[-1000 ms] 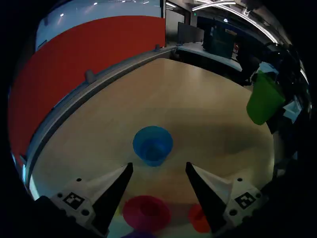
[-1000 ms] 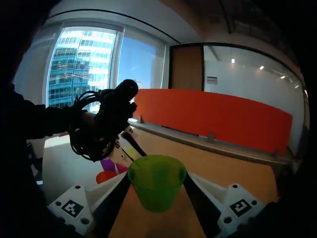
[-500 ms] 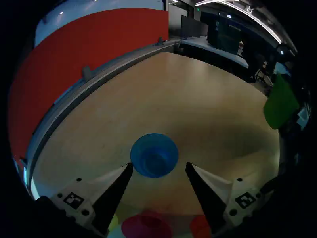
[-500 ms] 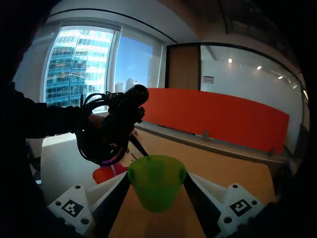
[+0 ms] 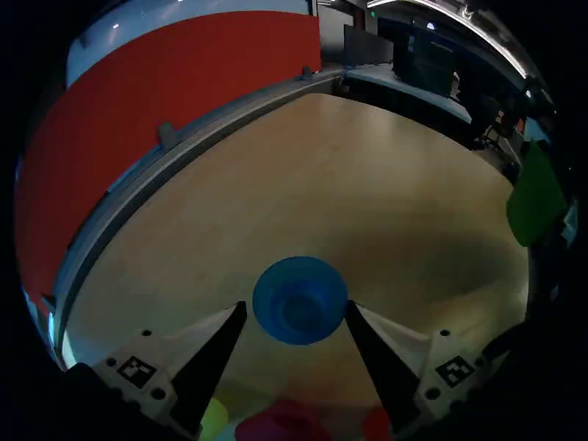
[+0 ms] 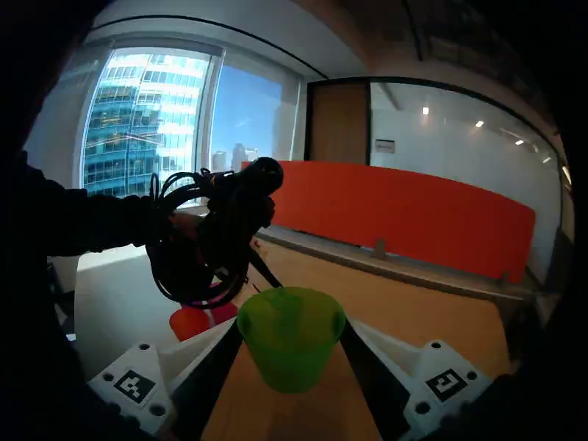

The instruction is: Pour water

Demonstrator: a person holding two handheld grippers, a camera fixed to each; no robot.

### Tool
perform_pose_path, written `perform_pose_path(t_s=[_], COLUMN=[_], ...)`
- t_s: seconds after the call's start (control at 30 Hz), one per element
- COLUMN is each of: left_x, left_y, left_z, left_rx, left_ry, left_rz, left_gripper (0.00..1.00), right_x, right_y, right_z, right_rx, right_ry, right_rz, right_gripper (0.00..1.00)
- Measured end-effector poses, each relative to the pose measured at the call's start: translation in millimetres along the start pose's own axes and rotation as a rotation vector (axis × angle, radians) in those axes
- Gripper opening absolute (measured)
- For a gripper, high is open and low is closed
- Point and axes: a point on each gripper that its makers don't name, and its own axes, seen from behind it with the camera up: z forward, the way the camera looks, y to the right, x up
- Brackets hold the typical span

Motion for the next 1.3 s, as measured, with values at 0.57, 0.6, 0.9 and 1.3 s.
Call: perform_pose_path(t_s=[0.57, 0.6, 0.9, 1.3], left_x=[-1.4, -1.2, -0.9, 12.8], left_y=[-0.2, 0.0, -0.7, -6.3], left_z=[7.9, 7.8, 6.1, -19.3], left_rx=[0.009, 0.009, 0.004, 0.005], left_ry=[-0.008, -0.008, 0.005, 0.080], left_rz=[0.010, 0.010, -0.001, -0.010], left_gripper=[0.92, 0.90, 0.87, 0.87], right_x=[-4.8, -4.8, -6.1, -1.3], right_y=[-0.9, -0.9, 0.3, -2.0], right_z=[3.2, 3.1, 2.0, 3.7], right_rx=[0.005, 0.004, 0.001, 0.001], right_ry=[-0.013, -0.013, -0.012, -0.006], right_rz=[0.000, 0.000, 0.005, 0.012], right_gripper=[0.93, 0.93, 0.93, 0.93])
